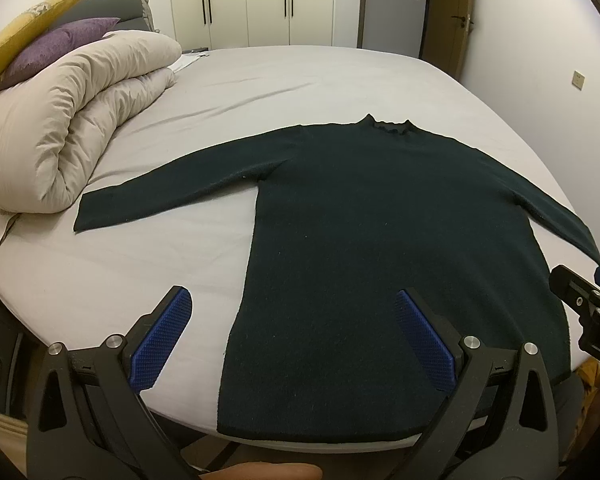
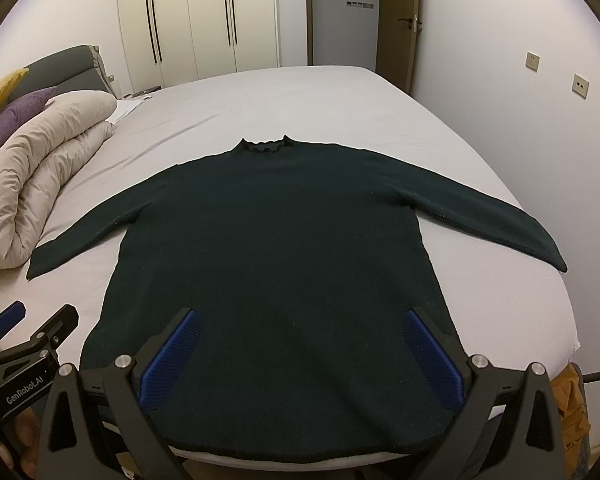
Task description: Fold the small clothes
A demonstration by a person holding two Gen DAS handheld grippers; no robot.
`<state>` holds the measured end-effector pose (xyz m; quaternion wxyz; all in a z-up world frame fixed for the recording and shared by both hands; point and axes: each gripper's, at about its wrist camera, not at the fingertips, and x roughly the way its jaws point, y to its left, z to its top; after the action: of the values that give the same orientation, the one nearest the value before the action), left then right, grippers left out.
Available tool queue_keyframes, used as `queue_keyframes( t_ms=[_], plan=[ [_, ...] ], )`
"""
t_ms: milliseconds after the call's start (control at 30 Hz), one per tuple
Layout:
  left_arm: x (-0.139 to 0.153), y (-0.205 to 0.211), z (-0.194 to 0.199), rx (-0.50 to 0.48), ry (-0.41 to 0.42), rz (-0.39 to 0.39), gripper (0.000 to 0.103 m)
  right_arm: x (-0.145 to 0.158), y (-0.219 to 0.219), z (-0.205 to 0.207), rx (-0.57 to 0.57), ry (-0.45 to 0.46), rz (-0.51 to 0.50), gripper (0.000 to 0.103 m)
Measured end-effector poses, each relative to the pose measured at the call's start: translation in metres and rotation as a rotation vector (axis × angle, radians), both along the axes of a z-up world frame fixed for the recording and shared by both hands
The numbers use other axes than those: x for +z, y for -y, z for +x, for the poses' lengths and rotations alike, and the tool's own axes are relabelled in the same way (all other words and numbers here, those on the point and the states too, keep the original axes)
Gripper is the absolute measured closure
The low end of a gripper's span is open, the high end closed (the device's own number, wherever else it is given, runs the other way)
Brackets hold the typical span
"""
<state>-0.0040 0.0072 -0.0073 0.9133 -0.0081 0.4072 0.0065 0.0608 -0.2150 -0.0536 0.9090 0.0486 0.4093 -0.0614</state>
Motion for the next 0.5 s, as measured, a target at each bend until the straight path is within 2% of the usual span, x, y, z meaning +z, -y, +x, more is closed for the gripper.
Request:
queue_keyframes(
  t_ms=[500],
  plan=[
    [-0.0025,0.0000,-0.0005,0.001,-0.001,0.000,0.000,-0.0042,-0.0020,-0.0014,0.004,-0.001,-0.008,0.000]
  ],
)
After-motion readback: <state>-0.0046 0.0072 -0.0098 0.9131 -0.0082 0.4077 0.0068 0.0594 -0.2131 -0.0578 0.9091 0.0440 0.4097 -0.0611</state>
